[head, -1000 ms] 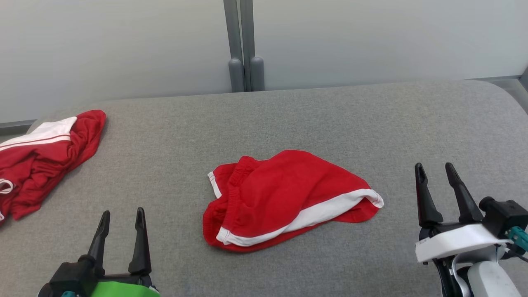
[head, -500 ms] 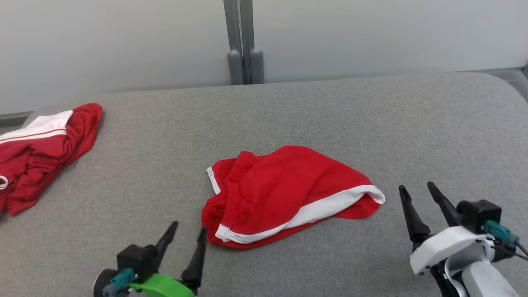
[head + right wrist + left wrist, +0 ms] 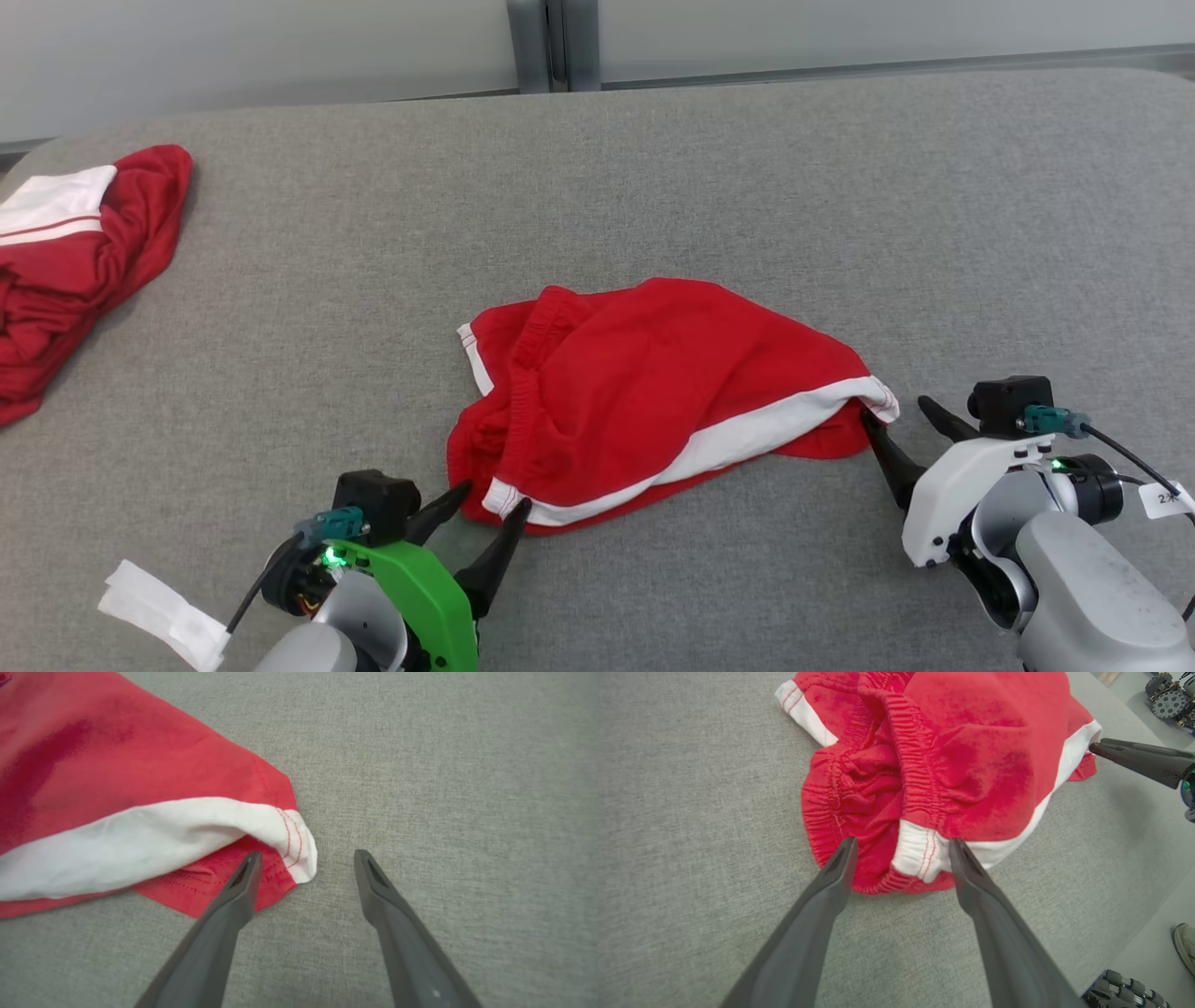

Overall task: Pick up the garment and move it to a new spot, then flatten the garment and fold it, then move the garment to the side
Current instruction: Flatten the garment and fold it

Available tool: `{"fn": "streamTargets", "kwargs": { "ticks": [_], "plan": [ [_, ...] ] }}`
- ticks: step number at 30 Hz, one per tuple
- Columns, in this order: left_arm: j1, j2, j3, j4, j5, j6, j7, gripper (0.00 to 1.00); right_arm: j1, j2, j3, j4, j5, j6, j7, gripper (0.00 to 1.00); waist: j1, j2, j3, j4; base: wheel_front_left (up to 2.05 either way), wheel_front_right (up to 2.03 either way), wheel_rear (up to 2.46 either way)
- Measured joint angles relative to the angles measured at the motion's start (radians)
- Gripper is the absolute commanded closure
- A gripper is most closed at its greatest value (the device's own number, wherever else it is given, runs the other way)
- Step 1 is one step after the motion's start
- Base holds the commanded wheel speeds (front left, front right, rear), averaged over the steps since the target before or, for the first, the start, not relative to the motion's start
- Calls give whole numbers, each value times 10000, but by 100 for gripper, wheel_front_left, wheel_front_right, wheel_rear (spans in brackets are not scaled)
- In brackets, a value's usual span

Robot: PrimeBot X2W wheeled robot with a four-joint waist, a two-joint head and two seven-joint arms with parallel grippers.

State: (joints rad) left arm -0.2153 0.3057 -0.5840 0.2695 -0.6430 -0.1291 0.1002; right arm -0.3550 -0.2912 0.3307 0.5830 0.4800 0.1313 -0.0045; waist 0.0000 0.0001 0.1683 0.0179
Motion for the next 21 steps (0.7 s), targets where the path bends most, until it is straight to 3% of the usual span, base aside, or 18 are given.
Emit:
{"fn": "streamTargets", "kwargs": {
  "ticks": [5,6,7,8,9,17,21],
  "plan": [
    [-474,198,-439,499,-341,0,25,1,-432,107,359,541,174,-2,-157,0,0,0,251,43,0,0,0],
    [-540,198,-539,556,-414,0,31,25,-492,121,474,579,203,-2,-228,4,0,0,282,45,0,0,0],
    [-604,209,-660,585,-502,0,36,74,-572,128,596,617,234,-2,-334,56,0,0,316,45,0,0,0],
    [-650,219,-748,594,-537,0,-6,100,-651,138,727,642,307,-2,-426,79,0,0,342,44,0,0,0],
    [-686,244,-798,610,-587,0,-59,100,-691,140,800,669,360,-2,-510,100,0,0,355,43,0,0,0],
    [-746,537,-1126,213,-1151,0,-1087,100,-792,4,1271,905,640,0,-1570,100,0,0,-15,61,0,0,0],
    [-741,943,-813,-184,-1156,-13,-1540,100,-838,-33,1250,504,587,2,-2015,100,0,0,-310,47,0,0,0]
  ]
}}
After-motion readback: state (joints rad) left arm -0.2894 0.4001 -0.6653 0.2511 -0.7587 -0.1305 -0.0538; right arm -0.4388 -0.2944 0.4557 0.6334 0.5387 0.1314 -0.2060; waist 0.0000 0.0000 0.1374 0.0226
